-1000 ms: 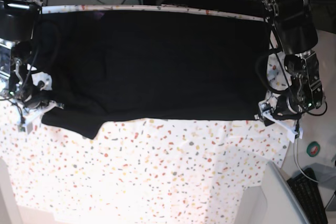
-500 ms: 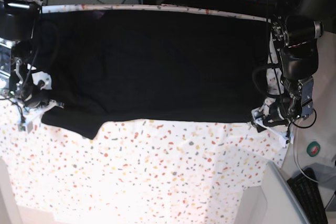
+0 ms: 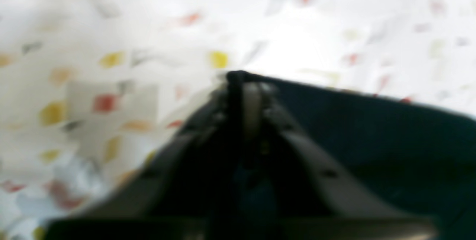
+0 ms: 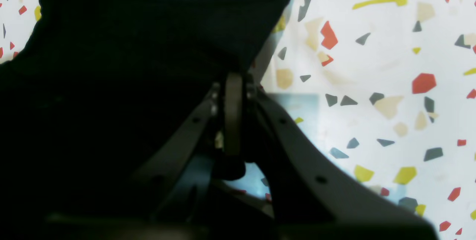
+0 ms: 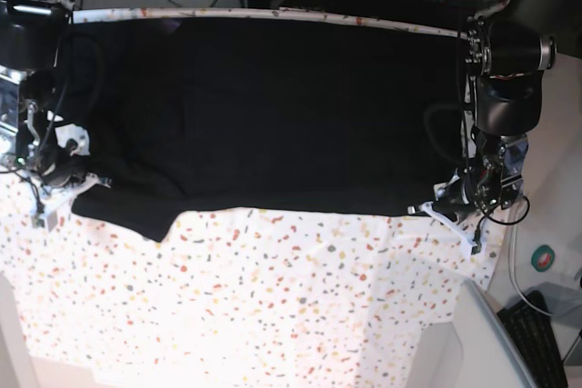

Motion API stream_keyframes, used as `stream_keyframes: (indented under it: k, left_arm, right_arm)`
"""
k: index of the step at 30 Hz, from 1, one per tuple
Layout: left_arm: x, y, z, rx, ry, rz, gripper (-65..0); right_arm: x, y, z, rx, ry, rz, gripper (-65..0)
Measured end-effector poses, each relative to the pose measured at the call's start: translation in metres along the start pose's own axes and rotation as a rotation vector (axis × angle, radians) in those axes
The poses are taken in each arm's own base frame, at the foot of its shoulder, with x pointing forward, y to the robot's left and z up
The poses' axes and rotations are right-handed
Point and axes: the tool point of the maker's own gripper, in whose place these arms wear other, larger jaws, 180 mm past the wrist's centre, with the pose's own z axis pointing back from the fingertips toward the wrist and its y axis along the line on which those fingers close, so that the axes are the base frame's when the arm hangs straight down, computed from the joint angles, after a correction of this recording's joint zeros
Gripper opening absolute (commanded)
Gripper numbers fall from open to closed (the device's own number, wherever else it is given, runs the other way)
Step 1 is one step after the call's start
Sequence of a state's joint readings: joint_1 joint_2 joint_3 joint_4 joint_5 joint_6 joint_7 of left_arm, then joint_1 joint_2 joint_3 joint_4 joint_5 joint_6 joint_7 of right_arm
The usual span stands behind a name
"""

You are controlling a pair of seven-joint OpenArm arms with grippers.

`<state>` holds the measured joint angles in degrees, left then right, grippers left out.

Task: Layout the t-shirt on the table in an organized manner, then fold the t-shirt properly
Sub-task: 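Lift the hem edge with both grippers and fold it toward the collar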

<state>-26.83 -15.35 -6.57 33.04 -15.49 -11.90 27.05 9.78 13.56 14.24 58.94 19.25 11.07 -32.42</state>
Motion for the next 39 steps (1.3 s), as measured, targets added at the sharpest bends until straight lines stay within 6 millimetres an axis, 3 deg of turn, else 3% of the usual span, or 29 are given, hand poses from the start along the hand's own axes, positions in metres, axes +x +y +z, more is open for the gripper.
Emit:
stream_keyframes:
  k: [6,12,16,19,23,33,36,39]
  left_arm:
    - [0.009,-0.002,0.002,-0.003,0.011,-0.008,-65.0]
    - [0.062,-0.017,0.017,-0.025,-0.066,-0.047,-65.0]
    - [0.086,-0.026,0.031,-0.038,-0.122,-0.085,-65.0]
    - [0.085,-0.028,0.031,-0.04,-0.113,-0.086,-65.0]
    - [0.083,-0.028,0.031,-0.039,-0.104,-0.084,-65.0]
    - [0.078,-0.025,0.031,-0.033,-0.103,-0.087,-65.0]
    - [0.069,-0.025,0.033,-0.032,-0.103,-0.104,-65.0]
    - [0.06,-0.026,0.039,-0.032,-0.118,-0.127,-65.0]
  right_arm:
    - [0.023,-0.005,0.002,-0.008,-0.12,0.011,-65.0]
    - [0.075,0.002,0.006,-0.006,-0.193,0.148,-65.0]
    - [0.087,0.016,0.003,0.022,-0.291,0.178,-65.0]
    - [0.08,0.01,-0.003,0.013,-0.3,0.198,-65.0]
    - [0.096,0.015,-0.001,0.027,-0.407,0.224,-65.0]
    - [0.1,0.014,0.001,0.03,-0.444,0.278,-65.0]
    - [0.09,0.008,0.001,0.025,-0.427,0.287,-65.0]
    - [0.067,0.001,0.006,0.019,-0.374,0.314,-65.0]
